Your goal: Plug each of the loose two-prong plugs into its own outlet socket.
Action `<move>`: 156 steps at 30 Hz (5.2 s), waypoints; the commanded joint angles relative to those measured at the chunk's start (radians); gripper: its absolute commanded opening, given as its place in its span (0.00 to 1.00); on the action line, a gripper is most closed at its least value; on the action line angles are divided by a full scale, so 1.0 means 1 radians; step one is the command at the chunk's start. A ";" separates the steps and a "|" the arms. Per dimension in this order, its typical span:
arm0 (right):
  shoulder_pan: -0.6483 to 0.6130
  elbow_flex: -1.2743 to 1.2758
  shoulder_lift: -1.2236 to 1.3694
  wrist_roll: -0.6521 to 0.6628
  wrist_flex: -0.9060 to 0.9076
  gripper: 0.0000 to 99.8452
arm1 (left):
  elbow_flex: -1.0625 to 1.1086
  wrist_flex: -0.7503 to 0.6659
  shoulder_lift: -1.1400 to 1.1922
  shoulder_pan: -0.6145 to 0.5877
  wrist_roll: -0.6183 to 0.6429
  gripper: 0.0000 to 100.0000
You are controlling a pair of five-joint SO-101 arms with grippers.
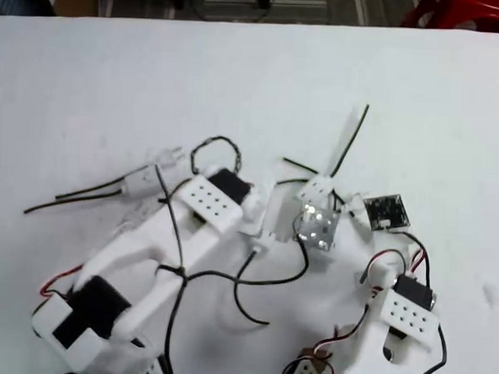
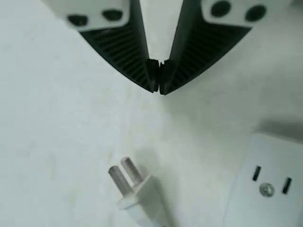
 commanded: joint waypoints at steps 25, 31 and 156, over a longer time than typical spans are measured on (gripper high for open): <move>0.012 0.006 -0.002 -0.006 -0.031 0.02 | -0.058 0.091 -0.128 0.119 0.015 0.02; 0.012 0.006 -0.004 -0.006 -0.031 0.02 | -0.069 0.021 0.010 0.116 0.015 0.02; -0.966 -1.290 1.302 -1.419 0.366 0.38 | 1.057 -0.442 -1.287 -0.670 0.858 0.02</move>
